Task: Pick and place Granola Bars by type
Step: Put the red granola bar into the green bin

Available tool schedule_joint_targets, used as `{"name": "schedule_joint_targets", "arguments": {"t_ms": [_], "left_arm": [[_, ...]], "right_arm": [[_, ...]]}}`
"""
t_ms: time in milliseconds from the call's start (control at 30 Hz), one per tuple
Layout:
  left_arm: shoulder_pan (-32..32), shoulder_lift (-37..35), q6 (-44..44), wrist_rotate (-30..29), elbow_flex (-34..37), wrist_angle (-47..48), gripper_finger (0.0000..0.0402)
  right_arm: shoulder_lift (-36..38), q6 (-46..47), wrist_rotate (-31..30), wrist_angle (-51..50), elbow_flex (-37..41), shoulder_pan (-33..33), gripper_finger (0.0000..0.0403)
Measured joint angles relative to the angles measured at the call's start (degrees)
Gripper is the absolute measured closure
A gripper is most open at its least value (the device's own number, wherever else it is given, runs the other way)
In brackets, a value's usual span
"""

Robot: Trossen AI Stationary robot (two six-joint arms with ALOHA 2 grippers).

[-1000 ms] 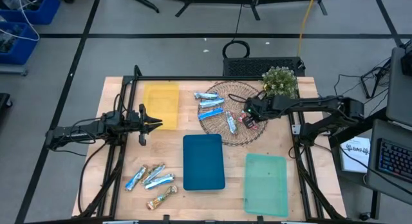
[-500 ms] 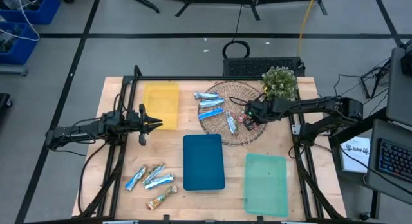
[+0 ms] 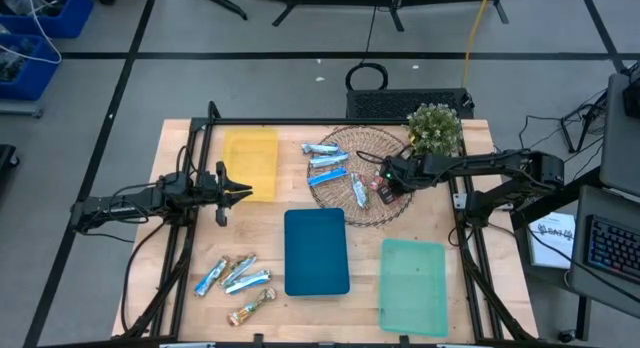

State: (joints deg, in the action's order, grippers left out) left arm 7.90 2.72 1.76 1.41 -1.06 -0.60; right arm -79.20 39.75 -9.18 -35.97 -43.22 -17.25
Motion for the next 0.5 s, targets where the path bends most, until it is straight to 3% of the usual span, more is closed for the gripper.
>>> {"name": "schedule_joint_targets", "arguments": {"t_ms": [233,500], "left_arm": [[0.0,0.0,0.0,0.0,0.0,0.0,0.0334],[0.0,0.0,0.0,0.0,0.0,0.0,0.0334]], "right_arm": [[0.0,0.1,0.5,0.7,0.0,-0.4,0.0254],[0.0,0.1,0.6,3.9,0.0,-0.4,0.0256]]}}
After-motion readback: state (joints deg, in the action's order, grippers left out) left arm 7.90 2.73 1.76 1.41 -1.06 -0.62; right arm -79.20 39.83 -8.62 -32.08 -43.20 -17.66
